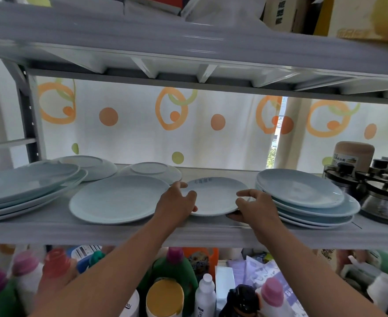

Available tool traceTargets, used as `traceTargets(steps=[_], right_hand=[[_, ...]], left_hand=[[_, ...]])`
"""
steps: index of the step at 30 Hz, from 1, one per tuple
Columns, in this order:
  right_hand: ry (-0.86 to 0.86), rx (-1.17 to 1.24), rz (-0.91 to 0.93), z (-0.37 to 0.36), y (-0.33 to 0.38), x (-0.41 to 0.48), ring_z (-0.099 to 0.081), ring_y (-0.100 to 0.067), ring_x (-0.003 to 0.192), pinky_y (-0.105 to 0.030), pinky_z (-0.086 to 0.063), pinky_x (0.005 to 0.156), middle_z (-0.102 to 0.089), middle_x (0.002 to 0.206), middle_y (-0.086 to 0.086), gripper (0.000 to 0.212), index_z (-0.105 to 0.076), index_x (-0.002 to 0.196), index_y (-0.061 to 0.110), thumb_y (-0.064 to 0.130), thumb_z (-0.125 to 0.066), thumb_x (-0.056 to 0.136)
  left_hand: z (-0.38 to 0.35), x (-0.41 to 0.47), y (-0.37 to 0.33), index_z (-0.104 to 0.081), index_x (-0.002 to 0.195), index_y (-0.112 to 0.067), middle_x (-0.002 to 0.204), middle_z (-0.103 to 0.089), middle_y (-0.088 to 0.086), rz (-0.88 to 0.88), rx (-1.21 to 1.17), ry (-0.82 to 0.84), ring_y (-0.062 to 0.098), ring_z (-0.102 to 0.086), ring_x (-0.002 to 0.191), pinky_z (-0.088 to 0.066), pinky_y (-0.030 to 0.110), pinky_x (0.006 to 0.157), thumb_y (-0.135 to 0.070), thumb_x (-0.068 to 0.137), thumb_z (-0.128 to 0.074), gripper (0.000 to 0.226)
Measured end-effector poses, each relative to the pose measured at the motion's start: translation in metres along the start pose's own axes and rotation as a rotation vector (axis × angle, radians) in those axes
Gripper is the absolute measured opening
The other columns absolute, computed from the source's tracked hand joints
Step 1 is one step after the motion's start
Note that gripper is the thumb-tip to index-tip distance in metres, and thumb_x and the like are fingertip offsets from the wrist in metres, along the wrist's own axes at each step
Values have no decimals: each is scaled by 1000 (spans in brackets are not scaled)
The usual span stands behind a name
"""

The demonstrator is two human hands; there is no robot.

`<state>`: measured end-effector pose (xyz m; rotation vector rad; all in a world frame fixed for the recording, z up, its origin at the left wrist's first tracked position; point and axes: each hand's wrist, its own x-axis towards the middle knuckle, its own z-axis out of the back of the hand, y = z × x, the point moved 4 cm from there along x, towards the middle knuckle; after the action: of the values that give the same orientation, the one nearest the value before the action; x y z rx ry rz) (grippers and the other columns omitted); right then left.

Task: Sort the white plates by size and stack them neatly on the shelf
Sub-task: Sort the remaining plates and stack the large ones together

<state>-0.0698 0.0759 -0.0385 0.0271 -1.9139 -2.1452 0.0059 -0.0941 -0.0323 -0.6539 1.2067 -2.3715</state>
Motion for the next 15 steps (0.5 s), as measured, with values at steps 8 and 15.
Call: traceTargets(steps=[8,15], right_hand=[[-105,-106,179,3,28,-6,-65,-17,67,-23,-59,52,-62,90,-11,18,-67,99,0,0,-53,87],[-235,-72,268,23,34,-9,-65,-21,85,-19,-58,56,-61,98,-6,25,-67,108,4,3,-50,89]], left_hand=[[-1,-6,-1,-42,131,-20,78,-68,0,14,-181,24,15,-55,62,-49,27,60,-26,92,-43,40],[-12,-9,-18,-46,125,-21,74,-65,3,-63,-315,-37,14,-56,62,-46,25,55,-21,94,-40,31]])
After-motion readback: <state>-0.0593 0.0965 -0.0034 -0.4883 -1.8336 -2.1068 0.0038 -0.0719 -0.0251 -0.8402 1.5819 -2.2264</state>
